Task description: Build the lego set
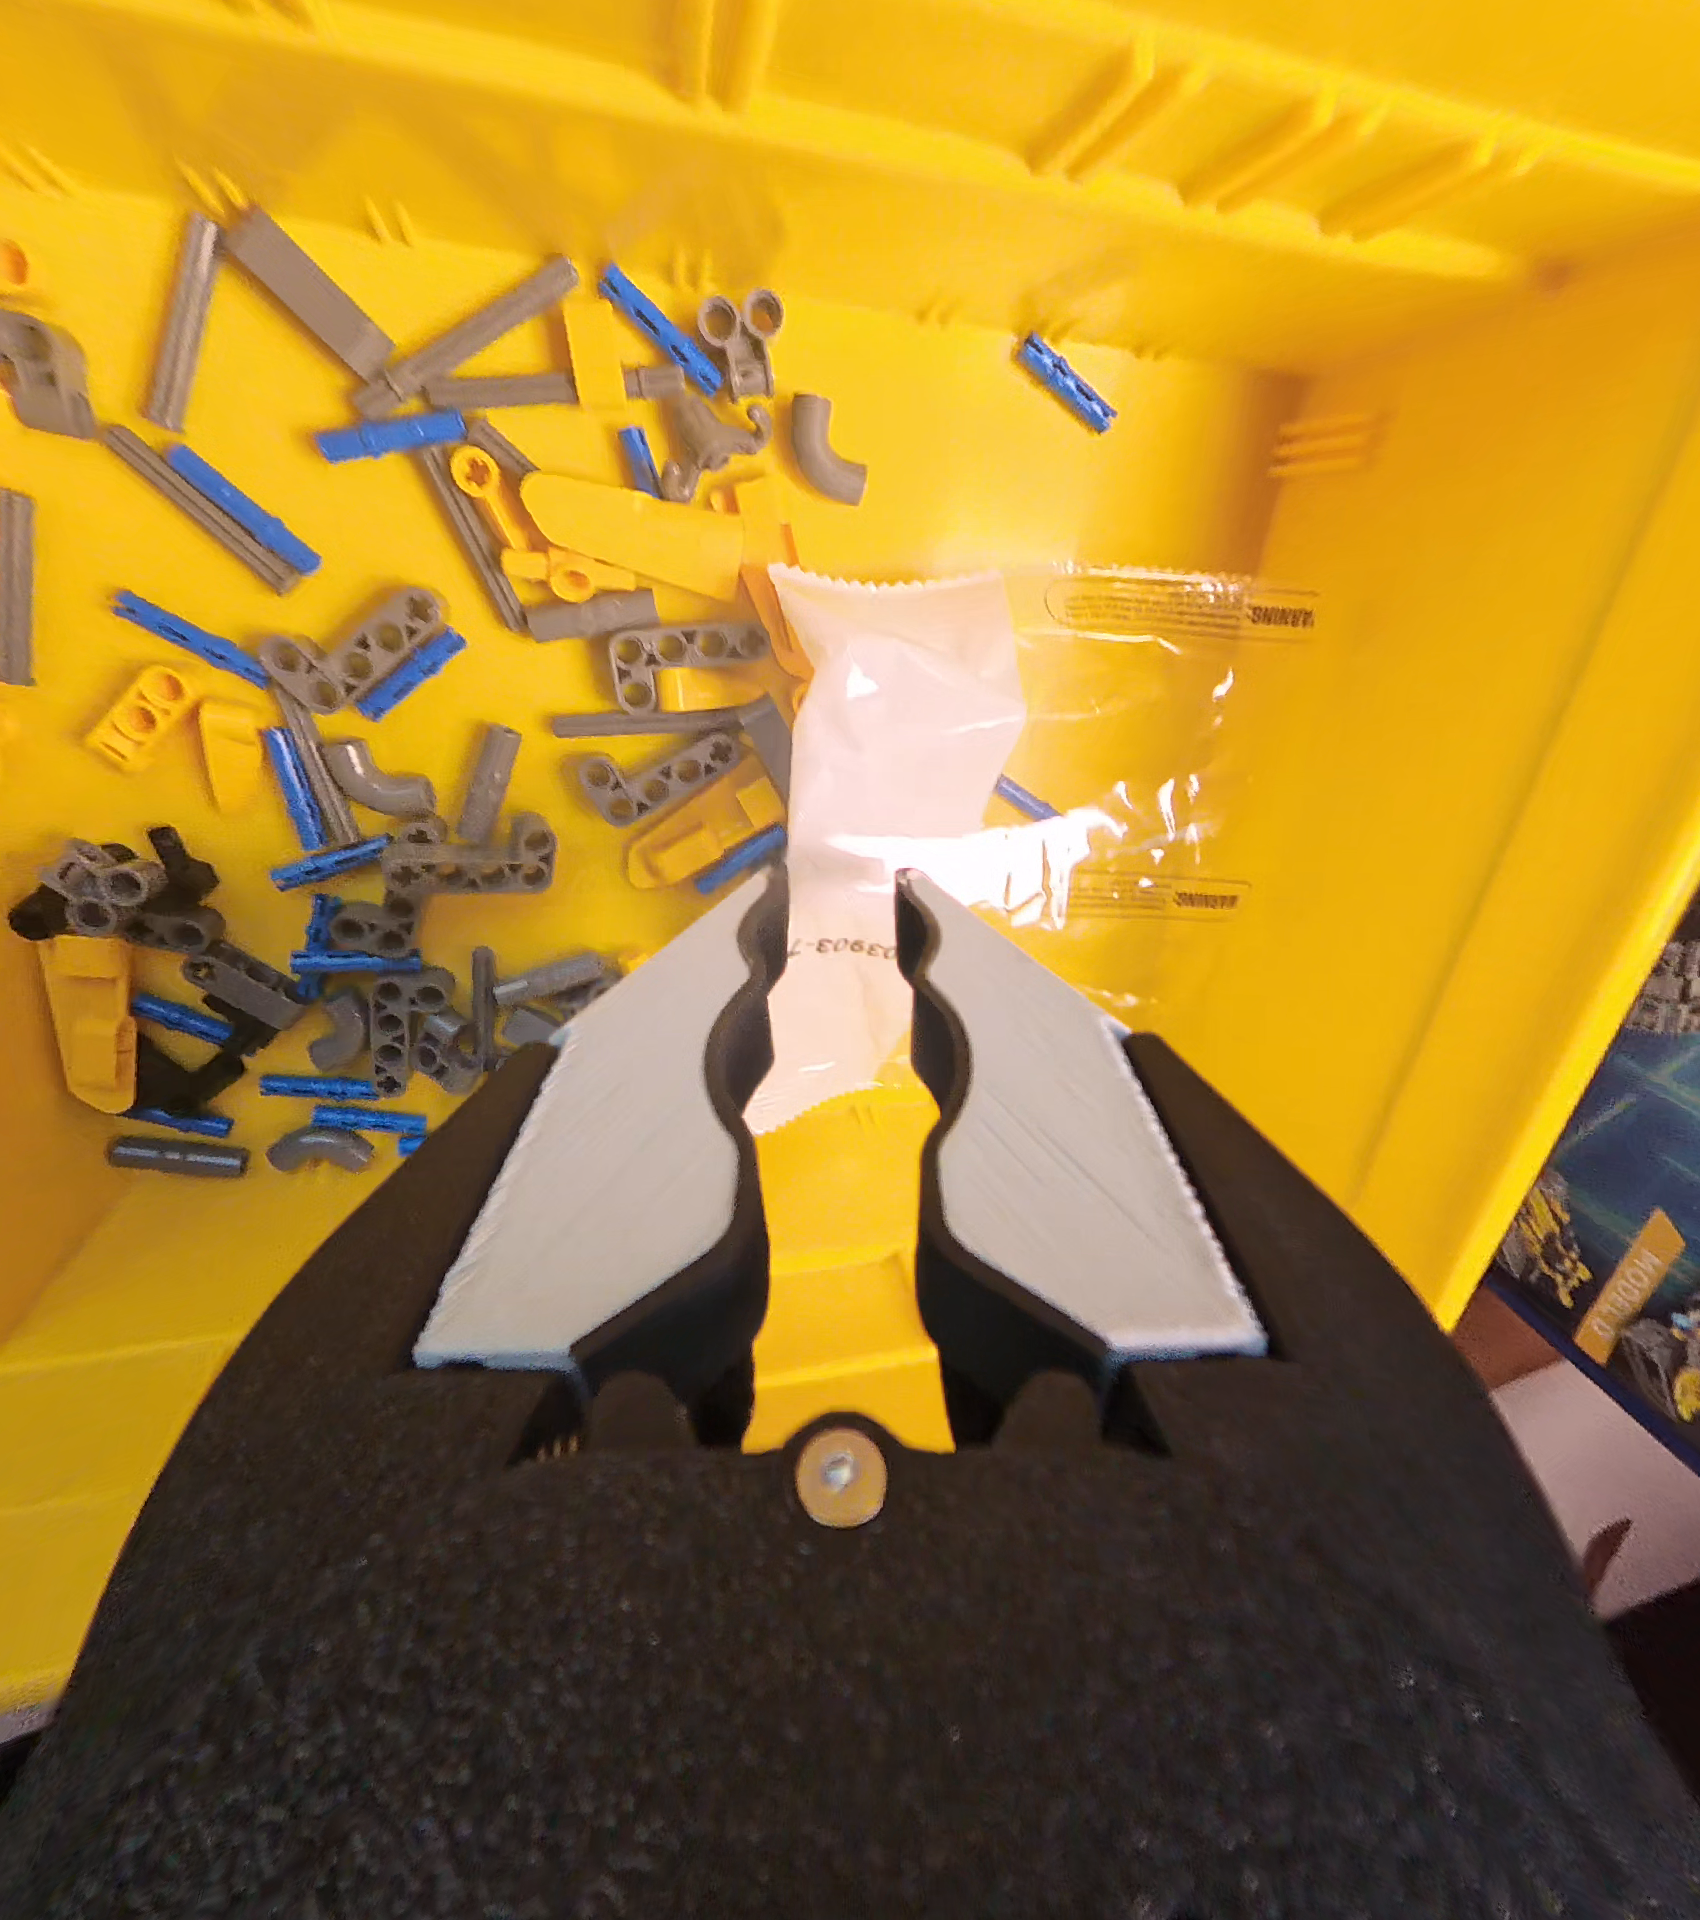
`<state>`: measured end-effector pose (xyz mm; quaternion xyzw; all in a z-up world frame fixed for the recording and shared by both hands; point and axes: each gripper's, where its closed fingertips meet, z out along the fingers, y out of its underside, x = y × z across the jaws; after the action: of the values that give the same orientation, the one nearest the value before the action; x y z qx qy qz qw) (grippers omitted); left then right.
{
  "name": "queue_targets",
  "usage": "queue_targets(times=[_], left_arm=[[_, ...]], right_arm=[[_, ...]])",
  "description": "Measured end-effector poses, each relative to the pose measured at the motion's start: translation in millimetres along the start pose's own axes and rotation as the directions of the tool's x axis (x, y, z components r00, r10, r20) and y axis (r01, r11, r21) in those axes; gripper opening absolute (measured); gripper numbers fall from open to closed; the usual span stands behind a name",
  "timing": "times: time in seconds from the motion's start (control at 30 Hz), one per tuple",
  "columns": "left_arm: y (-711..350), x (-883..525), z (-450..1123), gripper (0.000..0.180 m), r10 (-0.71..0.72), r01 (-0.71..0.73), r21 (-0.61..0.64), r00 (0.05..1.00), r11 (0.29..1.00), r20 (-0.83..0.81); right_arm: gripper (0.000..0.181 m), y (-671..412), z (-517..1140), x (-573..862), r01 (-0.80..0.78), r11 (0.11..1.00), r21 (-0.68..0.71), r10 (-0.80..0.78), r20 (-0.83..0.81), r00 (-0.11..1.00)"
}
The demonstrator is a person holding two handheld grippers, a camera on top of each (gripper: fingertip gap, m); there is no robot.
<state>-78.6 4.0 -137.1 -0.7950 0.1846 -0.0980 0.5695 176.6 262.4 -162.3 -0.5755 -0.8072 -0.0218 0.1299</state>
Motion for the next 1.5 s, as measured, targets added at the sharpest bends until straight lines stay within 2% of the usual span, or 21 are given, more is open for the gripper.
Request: queue_targets(times=[0.13,0.17,0.2,0.27,0.5,0.7,0.87,1.1,1.27,1.37,1.5], left_arm=[[0,0,1,0.051,0.003,-0.003,-0.003,1.000,1.000,-0.001],[0,1,1,0.051,0.005,-0.005,-0.004,1.000,1.000,-0.001],[0,1,1,0.051,0.005,-0.005,-0.004,1.000,1.000,0.000],[0,0,1,0.051,0.003,-0.003,-0.003,1.000,1.000,0.001],[1,0,1,0.051,0.001,-0.001,-0.004,1.000,1.000,0.001],[1,-1,0,0.051,-0.002,0.002,-0.001,1.000,1.000,0.002],[1,-1,-1,0.051,-0.001,0.001,-0.001,1.000,1.000,0.002],[0,1,1,0.051,-0.001,0.001,0.000,1.000,1.000,-0.006],[-3,7,4,0.051,0.024,-0.024,-0.005,1.000,1.000,-0.006],[-6,8,3,0.051,0.042,-0.042,-0.001,0.999,0.999,0.005],[-7,9,3,0.051,0.058,-0.058,-0.005,0.998,0.998,0.016]], right_arm=[[0.049,14,4,9,-0.008,0.998,-0.066,0.005,-0.047,0.999],[0.049,17,10,8,-0.004,0.996,-0.086,0.000,-0.039,0.999],[0.043,20,14,9,0.011,0.994,-0.112,-0.015,-0.042,0.999],[0.000,24,17,19,0.031,0.990,-0.137,-0.043,-0.082,0.996],[0.000,13,-20,81,-0.067,0.998,0.016,0.069,-0.285,0.956],[0.000,8,-12,67,-0.062,0.997,0.049,0.072,-0.237,0.969],[0.014,-3,-14,34,-0.079,0.992,0.096,0.098,-0.217,0.971],[0.024,-47,-30,-48,-0.172,0.952,0.255,0.224,-0.194,0.955],[0.034,-66,-42,-102,-0.162,0.927,0.338,0.207,-0.101,0.973],[0.045,-67,-48,-138,-0.127,0.934,0.333,0.137,-0.007,0.990],[0.044,-51,-36,-163,-0.073,0.969,0.234,0.075,0.003,0.997]])
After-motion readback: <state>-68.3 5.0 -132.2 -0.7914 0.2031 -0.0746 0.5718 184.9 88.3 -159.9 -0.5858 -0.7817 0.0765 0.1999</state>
